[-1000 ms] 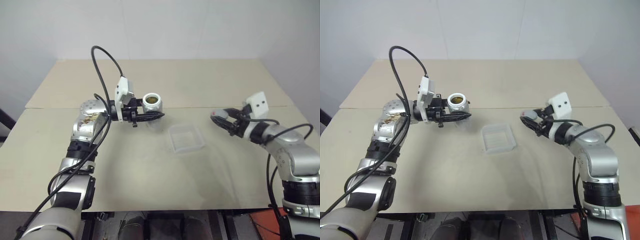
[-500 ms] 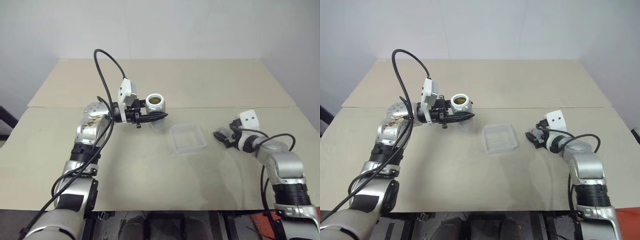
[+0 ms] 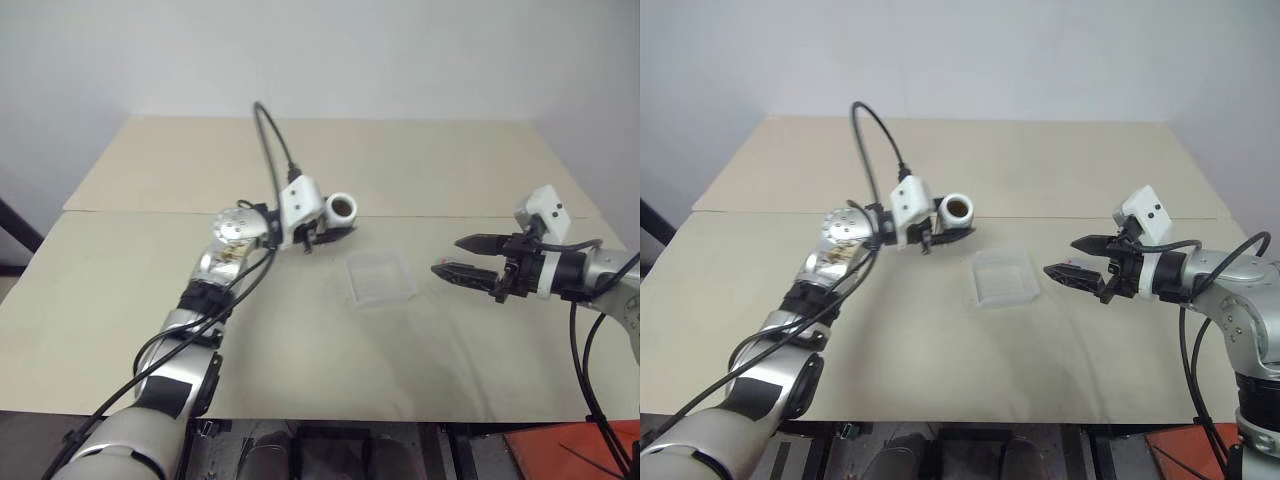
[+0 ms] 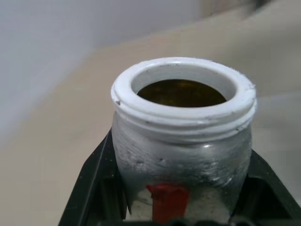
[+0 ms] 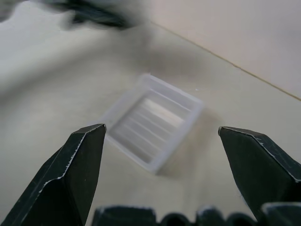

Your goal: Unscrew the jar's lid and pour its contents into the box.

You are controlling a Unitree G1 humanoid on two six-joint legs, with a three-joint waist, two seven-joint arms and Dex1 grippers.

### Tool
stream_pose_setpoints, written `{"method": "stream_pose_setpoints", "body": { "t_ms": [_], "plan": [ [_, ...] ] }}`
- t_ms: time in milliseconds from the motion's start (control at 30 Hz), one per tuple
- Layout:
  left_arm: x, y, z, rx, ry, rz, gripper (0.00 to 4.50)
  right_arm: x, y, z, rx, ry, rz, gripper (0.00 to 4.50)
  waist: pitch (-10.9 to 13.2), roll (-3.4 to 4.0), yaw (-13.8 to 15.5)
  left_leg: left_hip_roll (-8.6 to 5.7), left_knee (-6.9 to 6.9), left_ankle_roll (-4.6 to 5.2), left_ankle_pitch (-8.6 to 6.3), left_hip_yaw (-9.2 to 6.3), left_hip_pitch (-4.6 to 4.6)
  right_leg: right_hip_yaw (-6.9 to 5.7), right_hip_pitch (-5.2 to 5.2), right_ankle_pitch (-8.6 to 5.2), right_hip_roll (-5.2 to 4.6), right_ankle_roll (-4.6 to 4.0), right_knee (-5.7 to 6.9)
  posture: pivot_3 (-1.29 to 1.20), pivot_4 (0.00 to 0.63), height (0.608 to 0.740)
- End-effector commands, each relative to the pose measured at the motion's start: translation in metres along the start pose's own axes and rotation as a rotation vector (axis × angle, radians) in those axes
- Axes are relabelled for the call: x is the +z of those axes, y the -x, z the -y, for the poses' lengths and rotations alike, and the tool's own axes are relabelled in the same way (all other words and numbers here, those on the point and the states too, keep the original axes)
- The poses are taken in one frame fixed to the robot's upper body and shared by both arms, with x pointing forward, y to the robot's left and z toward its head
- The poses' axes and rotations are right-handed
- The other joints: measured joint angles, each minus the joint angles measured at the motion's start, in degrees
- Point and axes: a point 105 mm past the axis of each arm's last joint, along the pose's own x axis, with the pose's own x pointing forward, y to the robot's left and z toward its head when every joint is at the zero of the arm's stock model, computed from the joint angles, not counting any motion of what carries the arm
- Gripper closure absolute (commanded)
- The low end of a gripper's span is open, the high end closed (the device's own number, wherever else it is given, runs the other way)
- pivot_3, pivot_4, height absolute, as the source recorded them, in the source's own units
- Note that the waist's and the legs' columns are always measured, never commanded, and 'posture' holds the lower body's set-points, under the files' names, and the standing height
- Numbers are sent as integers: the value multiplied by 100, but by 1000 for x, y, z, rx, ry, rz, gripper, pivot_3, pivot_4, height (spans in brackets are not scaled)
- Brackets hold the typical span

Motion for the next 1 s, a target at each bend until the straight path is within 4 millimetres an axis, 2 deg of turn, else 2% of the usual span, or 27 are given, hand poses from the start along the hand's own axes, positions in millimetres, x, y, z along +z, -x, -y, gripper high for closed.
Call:
{"method": "stream_pose_setpoints", "body": {
  "t_ms": [33, 100, 167, 233, 433, 533, 700, 1000],
  "plan": [
    [37, -12, -10, 127, -529, 130, 2433, 13, 4, -4, 11, 66, 9, 41, 0, 0, 25, -4, -5, 0, 0, 1, 0, 1, 0, 0, -1, 0, -6, 0, 150, 740],
    [46, -19, -2, 129, -892, 194, 2433, 13, 6, -6, 24, 68, -2, 41, 0, 0, 39, -4, -6, 1, -1, 5, -1, 3, -4, 0, -2, 1, -8, 0, 150, 740],
    [49, -23, 7, 122, -1184, 282, 2433, 13, 7, -7, 40, 71, -11, 41, 0, 0, 62, -17, -11, 1, -1, 3, -3, -1, -4, 1, -2, 1, -14, 0, 150, 740],
    [45, -26, 19, 67, -1340, 338, 2433, 12, 8, -7, 45, 76, -16, 41, 0, 0, 68, -19, -11, 1, -1, 0, -4, -2, -2, 0, -2, 2, -16, 0, 150, 740],
    [39, -38, 69, -45, -1453, 448, 2433, 19, 10, -3, 22, 81, -3, 41, 0, 0, 69, -16, -6, -3, 2, -1, -16, -9, -12, 0, -2, 2, -13, 0, 150, 740],
    [42, -44, 82, -54, -1510, 468, 2433, 24, 10, -1, 12, 89, 6, 41, 0, -1, 66, -16, -5, -4, 2, -2, -19, -13, -13, 0, -2, 2, -13, 0, 150, 740],
    [39, -45, 84, -82, -1553, 472, 2433, 32, 9, -2, 21, 99, 25, 41, 0, -1, 41, -13, -5, -6, 3, 0, -14, -9, -15, 0, -1, 2, -8, 0, 150, 740],
    [35, -43, 72, -60, -1501, 410, 2433, 28, 8, 0, 11, 105, 12, 41, 0, 0, 64, -13, -2, -6, 3, -2, -16, -11, -15, 0, -7, 2, -1, 0, 150, 740]
  ]
}}
